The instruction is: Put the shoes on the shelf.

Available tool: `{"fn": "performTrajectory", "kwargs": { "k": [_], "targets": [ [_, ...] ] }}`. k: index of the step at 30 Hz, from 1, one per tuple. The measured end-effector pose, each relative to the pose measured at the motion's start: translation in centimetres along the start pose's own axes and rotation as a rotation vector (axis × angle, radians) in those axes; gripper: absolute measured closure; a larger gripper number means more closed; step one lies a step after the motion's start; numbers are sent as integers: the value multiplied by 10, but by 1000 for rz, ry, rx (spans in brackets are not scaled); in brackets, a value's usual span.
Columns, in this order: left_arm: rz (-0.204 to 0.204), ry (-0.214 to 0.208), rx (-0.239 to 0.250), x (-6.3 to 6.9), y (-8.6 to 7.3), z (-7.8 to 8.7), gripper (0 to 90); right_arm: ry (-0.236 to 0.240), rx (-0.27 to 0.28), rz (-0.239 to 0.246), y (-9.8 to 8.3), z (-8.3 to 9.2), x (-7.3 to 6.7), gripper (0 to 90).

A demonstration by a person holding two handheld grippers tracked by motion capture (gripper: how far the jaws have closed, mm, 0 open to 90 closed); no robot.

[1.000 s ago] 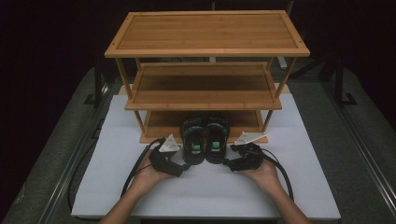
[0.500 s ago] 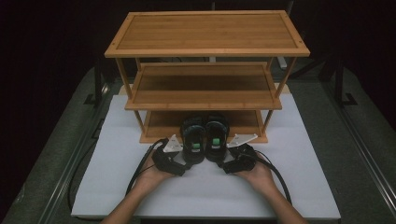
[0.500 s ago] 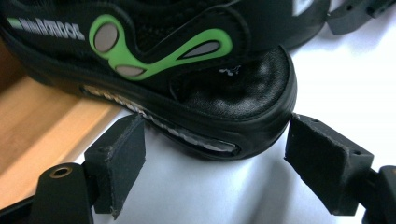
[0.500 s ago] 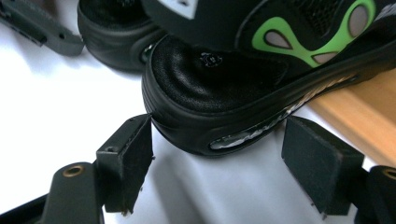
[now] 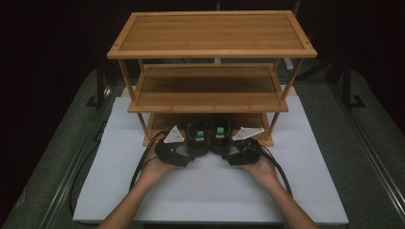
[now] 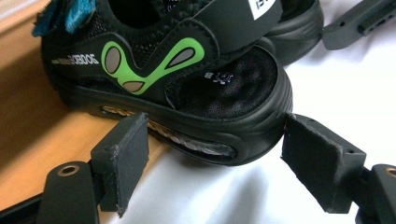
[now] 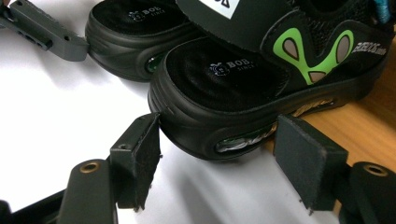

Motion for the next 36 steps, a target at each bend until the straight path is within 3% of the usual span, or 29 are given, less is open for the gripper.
{"fn": "performTrajectory", "kwargs": {
  "k": [9,18,23,26,30,36],
  "targets": [
    [20,49,-7,-24,6,-13,236,-49,9,-17,10,-17,20,328],
    [92,70,3,-50,6,-21,250,-72,-1,-49,16,-30,35,327],
    [103,71,2,-49,6,-22,264,-70,13,-65,17,-31,35,332],
    [127,43,26,-46,9,-17,263,-64,19,-66,17,-27,35,325],
    [139,21,26,-38,8,-11,254,-37,30,-77,16,-18,30,314],
    [121,8,6,-32,2,4,203,-27,22,-55,4,5,27,259]
  ]
}}
Point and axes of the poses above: each handheld gripper's, and its own axes: z roughly backward along the jaws, y roughly out of its top, x roughly to its right, the point moved 9 cm from there along -z, roughly forward along the jaws, and after that the axes turned 2 degrees about -x, right-handed, at the moved point
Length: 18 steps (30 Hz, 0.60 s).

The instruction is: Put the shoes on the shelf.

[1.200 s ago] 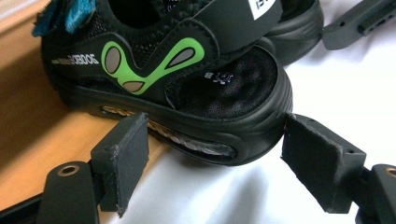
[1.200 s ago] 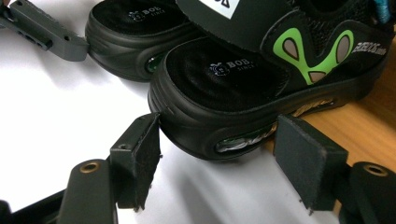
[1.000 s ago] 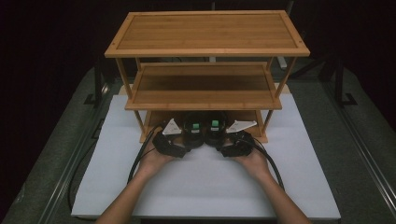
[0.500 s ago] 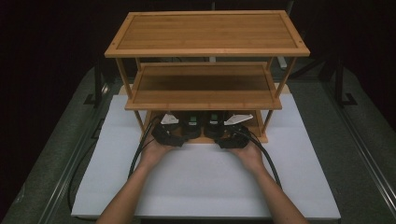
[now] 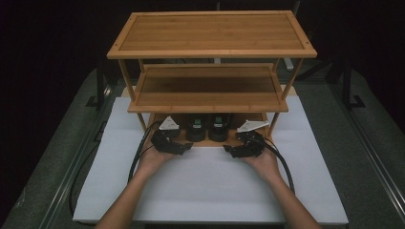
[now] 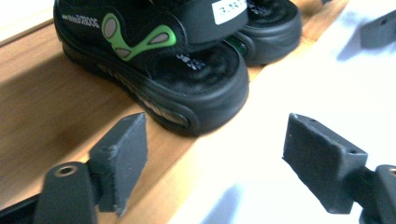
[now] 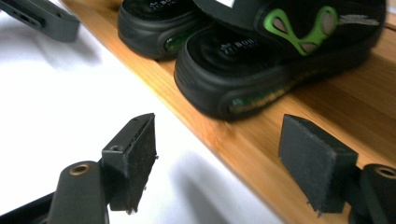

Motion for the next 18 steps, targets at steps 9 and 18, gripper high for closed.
{"fn": "performTrajectory", "kwargs": {
  "k": [9,18],
  "targets": [
    [-6,2,-5,9,-16,28,135,-6,9,-23,-19,32,5,150],
    [8,11,-23,14,-44,57,23,-42,-5,-52,-42,64,10,50]
  ]
}}
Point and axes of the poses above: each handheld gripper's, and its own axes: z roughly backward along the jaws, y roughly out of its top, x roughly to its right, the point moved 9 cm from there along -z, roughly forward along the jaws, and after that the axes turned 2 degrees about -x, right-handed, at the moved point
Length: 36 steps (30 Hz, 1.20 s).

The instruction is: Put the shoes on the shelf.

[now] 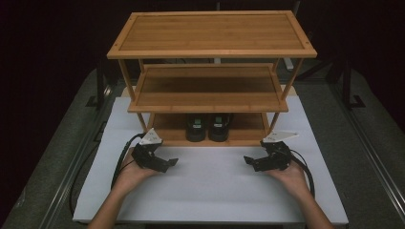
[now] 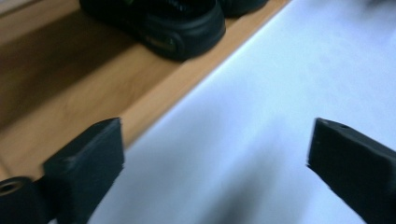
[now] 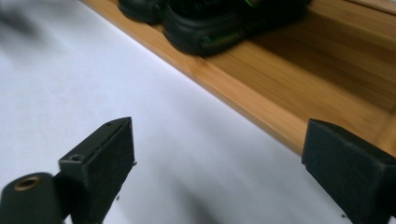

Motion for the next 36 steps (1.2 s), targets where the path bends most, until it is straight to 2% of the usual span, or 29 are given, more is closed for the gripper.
{"fn": "performTrajectory", "kwargs": {
  "k": [1,5,12,17,22,29,32,34,36],
  "targets": [
    [-1,-1,-2,1,-4,3,22,-7,-8,4,-3,3,0,19],
    [4,6,-10,3,-19,17,4,-22,-29,-2,-19,12,5,17],
    [25,33,-3,2,-44,39,3,-49,2,-37,-39,34,16,17],
    [34,52,-12,2,-65,52,3,-63,-5,-62,-57,48,20,16],
    [46,77,-41,0,-86,60,3,-81,-11,-66,-76,57,22,17],
    [74,106,-68,-2,-111,67,0,-144,-49,-70,-100,70,27,17],
    [75,109,-67,-1,-117,68,0,-177,-68,-73,-109,74,30,17],
    [68,115,-78,-1,-117,67,0,-184,-96,-84,-114,75,32,17],
    [70,115,-76,-1,-117,67,0,-180,-100,-91,-115,74,32,16]
  ]
}}
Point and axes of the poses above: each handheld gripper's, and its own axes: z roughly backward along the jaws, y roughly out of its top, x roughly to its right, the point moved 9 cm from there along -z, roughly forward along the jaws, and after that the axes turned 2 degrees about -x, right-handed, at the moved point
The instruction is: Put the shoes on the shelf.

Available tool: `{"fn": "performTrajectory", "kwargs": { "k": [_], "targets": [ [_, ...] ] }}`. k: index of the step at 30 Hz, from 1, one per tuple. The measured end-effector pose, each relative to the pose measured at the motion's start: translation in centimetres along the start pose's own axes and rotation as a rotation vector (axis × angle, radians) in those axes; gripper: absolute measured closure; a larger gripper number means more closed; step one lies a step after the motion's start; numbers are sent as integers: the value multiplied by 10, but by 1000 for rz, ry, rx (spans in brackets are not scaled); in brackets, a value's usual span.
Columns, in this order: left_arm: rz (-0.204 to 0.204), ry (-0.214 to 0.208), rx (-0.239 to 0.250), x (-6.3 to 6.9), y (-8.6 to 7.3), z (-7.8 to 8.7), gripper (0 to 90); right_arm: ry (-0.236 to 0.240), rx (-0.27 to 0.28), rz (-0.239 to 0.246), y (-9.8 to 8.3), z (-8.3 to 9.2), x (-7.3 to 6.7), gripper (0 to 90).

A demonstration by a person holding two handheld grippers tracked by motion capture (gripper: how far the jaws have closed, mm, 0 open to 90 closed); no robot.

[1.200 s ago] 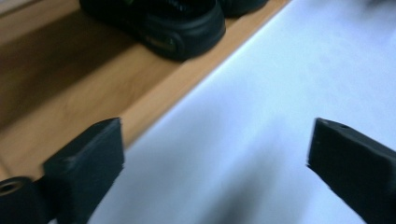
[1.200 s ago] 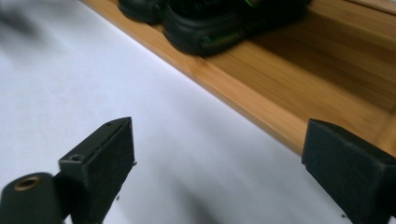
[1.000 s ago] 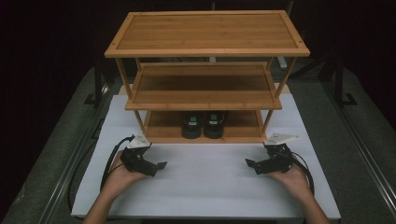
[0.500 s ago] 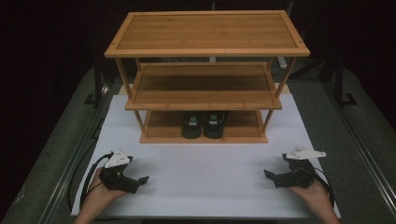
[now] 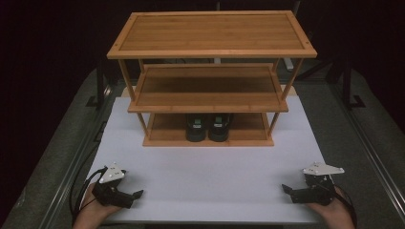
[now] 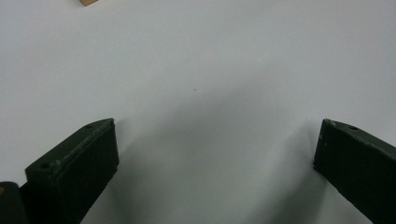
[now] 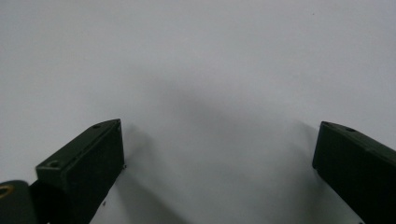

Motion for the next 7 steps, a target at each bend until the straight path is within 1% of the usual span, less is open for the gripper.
{"fn": "performTrajectory", "kwargs": {
  "k": [7],
  "targets": [
    [-2,1,1,0,0,0,0,1,3,-2,0,0,0,17]
  ]
}}
Point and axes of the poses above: each handheld gripper's, and its own axes: z roughly backward along the jaws, y roughly out of its top, x roughly to its right, the point moved 9 cm from there along -z, roughly forward along the jaws, and after that the axes turned 2 degrees about -x, right-handed, at the moved point
